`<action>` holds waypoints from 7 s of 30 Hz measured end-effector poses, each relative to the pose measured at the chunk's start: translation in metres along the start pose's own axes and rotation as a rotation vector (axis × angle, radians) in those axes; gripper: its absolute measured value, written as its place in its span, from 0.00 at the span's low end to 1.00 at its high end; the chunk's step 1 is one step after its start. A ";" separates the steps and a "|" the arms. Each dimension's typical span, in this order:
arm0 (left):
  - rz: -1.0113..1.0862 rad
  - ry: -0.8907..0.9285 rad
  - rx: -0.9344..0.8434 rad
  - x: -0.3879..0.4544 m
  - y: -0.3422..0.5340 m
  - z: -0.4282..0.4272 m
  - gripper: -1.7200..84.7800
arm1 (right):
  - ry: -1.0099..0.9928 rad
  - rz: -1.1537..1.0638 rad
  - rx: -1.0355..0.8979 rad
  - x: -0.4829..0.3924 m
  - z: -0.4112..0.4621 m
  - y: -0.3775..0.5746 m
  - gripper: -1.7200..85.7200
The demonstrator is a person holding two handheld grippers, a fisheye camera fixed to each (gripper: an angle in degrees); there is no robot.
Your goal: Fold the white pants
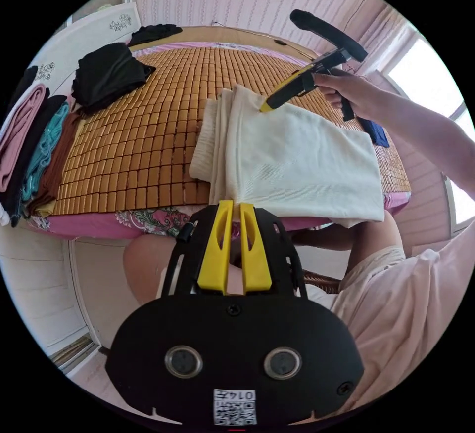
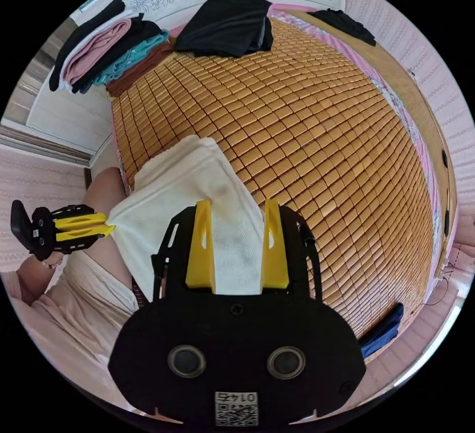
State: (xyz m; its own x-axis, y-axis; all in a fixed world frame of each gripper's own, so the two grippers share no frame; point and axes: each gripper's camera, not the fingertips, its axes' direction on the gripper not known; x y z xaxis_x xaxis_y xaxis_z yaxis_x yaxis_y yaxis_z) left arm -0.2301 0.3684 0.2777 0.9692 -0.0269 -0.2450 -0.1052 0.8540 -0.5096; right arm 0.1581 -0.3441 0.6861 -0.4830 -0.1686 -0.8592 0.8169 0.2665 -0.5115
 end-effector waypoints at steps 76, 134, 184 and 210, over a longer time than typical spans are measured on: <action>0.584 0.033 -0.143 0.211 -0.069 0.116 0.01 | 0.199 0.136 -0.047 0.072 0.206 0.040 0.02; 1.064 -0.094 -0.406 0.335 -0.086 0.217 0.01 | 0.130 -0.098 -0.550 0.136 0.148 0.027 0.01; 0.967 0.131 0.032 0.319 0.048 0.117 0.06 | -0.916 0.964 0.700 0.250 -0.130 0.699 0.19; 0.472 0.191 0.201 0.157 0.032 0.032 0.08 | -0.569 0.374 0.517 0.122 -0.189 0.432 0.13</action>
State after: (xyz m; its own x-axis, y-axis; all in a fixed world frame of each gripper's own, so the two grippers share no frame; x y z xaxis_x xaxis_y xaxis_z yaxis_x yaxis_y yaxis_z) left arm -0.0743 0.4082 0.2493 0.7670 0.3054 -0.5643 -0.4563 0.8779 -0.1450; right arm 0.3926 -0.0698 0.3582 -0.0346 -0.6436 -0.7646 0.9990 -0.0441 -0.0080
